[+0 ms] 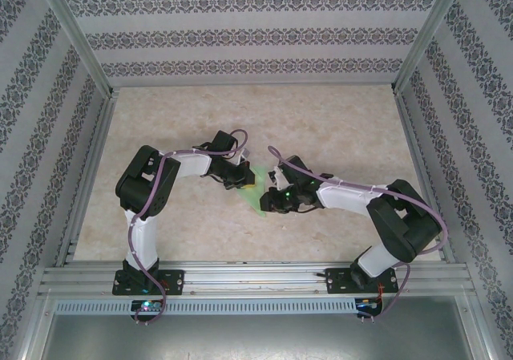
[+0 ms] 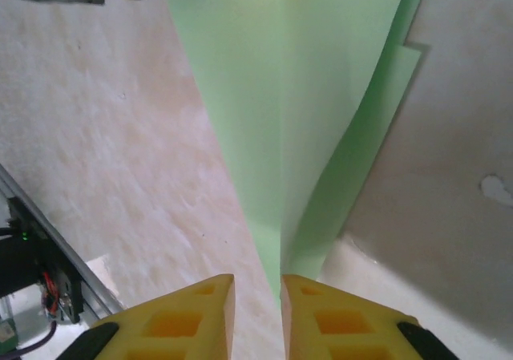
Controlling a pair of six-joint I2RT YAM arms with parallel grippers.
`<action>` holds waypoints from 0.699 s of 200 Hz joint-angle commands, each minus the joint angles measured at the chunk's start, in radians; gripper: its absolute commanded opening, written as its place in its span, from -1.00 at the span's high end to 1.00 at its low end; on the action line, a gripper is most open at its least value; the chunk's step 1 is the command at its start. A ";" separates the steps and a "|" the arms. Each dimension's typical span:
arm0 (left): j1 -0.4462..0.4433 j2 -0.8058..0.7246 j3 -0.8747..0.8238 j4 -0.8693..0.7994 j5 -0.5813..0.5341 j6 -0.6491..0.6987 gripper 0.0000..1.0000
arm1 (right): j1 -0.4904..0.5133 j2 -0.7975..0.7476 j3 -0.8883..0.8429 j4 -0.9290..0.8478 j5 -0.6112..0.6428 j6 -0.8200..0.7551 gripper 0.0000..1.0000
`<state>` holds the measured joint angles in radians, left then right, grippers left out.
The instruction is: Fold a paper plane with a square sheet of paper (fold left side to right side)
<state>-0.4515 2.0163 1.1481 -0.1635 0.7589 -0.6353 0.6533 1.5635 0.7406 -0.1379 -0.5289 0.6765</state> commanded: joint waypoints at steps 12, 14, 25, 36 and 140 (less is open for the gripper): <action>-0.005 0.050 -0.025 -0.067 -0.119 0.007 1.00 | 0.024 0.033 0.070 -0.099 0.067 -0.034 0.51; -0.006 0.050 -0.025 -0.067 -0.119 0.007 1.00 | 0.025 0.036 0.073 -0.102 0.069 -0.035 0.51; -0.005 0.050 -0.023 -0.067 -0.119 0.008 1.00 | 0.026 0.046 0.083 -0.115 0.078 -0.041 0.51; -0.005 0.051 -0.025 -0.065 -0.119 0.005 1.00 | 0.027 0.053 0.092 -0.129 0.084 -0.044 0.51; -0.005 0.055 -0.020 -0.068 -0.121 0.003 1.00 | 0.051 0.109 0.132 -0.157 0.081 -0.047 0.63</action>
<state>-0.4515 2.0163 1.1484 -0.1638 0.7586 -0.6353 0.6922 1.6592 0.8429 -0.2714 -0.4595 0.6441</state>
